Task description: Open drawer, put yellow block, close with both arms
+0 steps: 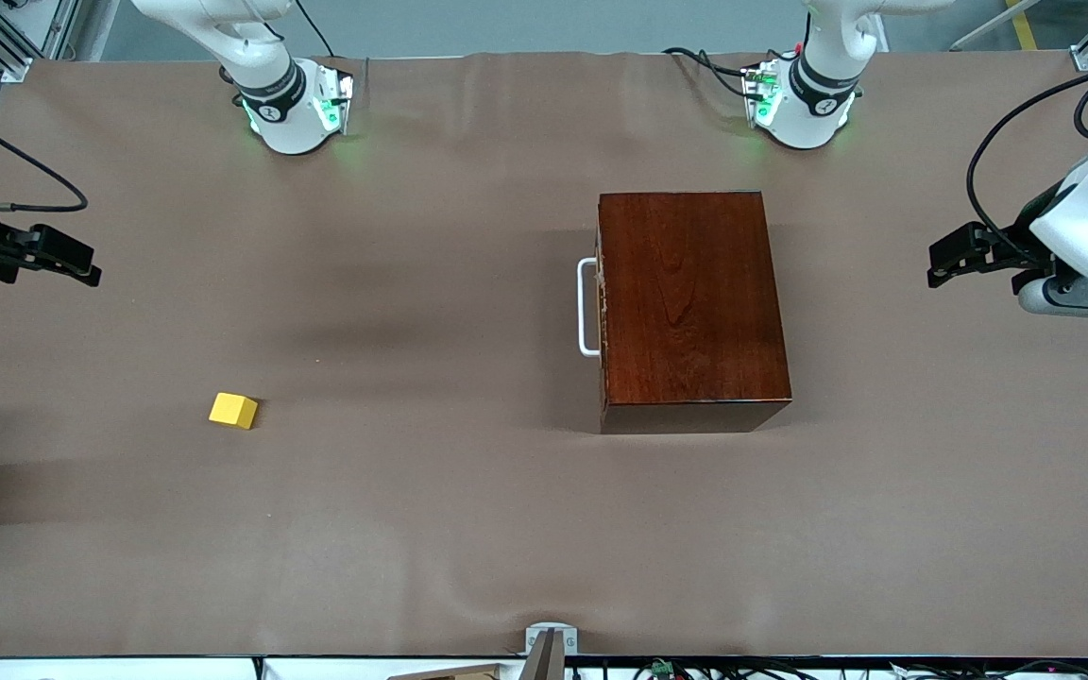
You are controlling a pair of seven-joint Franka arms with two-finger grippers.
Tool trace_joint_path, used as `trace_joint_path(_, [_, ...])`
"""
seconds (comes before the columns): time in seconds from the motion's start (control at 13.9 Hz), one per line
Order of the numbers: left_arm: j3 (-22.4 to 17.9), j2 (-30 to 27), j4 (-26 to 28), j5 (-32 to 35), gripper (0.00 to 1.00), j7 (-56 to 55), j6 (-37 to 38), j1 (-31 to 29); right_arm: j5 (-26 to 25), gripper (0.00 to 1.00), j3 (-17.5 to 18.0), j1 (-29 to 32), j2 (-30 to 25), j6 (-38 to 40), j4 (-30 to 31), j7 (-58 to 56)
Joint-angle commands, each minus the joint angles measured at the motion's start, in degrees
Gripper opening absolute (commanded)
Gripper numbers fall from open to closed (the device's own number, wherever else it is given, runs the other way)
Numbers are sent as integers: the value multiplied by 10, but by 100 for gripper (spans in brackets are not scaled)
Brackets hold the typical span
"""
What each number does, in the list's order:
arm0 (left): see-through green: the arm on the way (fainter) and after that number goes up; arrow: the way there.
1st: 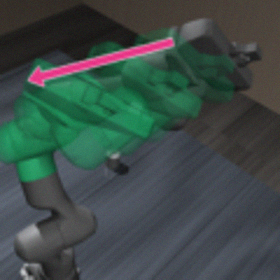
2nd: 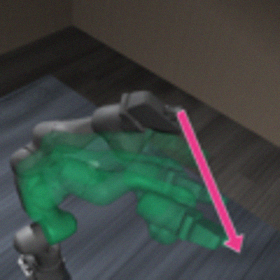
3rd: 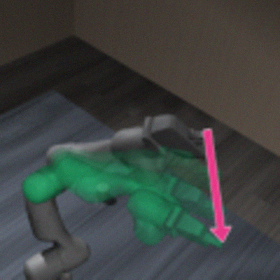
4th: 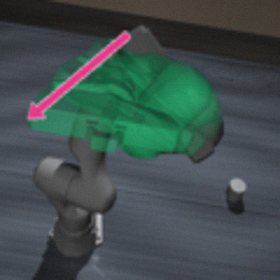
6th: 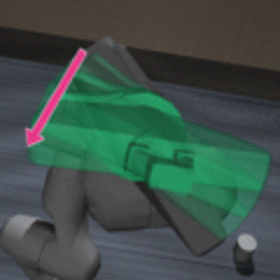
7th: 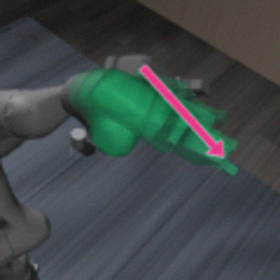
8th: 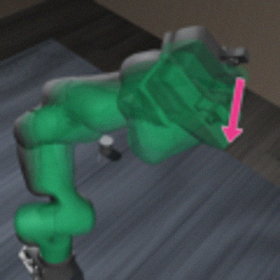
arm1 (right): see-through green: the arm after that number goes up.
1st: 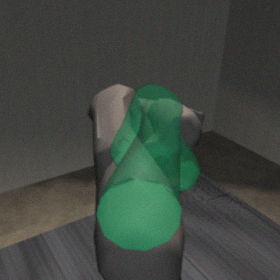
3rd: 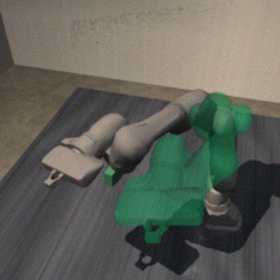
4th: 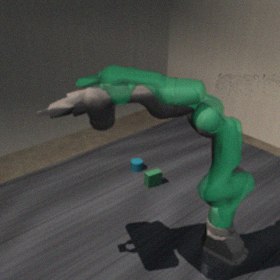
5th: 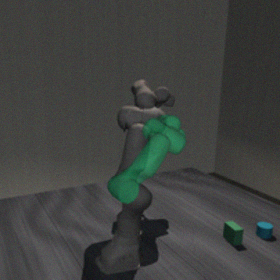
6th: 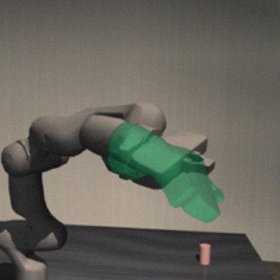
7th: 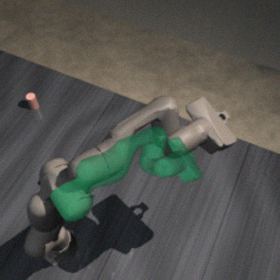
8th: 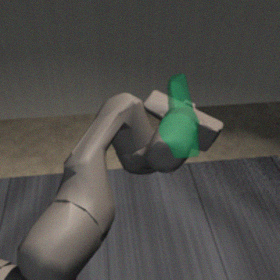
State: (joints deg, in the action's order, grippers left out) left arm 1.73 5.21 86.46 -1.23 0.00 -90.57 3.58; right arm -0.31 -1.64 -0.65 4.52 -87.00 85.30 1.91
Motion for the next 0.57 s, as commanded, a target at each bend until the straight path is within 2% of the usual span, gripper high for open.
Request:
trace_joint_path(0.0, [1,-18,13,4,100,-4,4,-2,-8,100,4,3,-2,-2,1,8])
trace_joint_path(0.5, [3,-12,6,11,100,3,3,-1,-8,100,4,3,-2,-2,1,7])
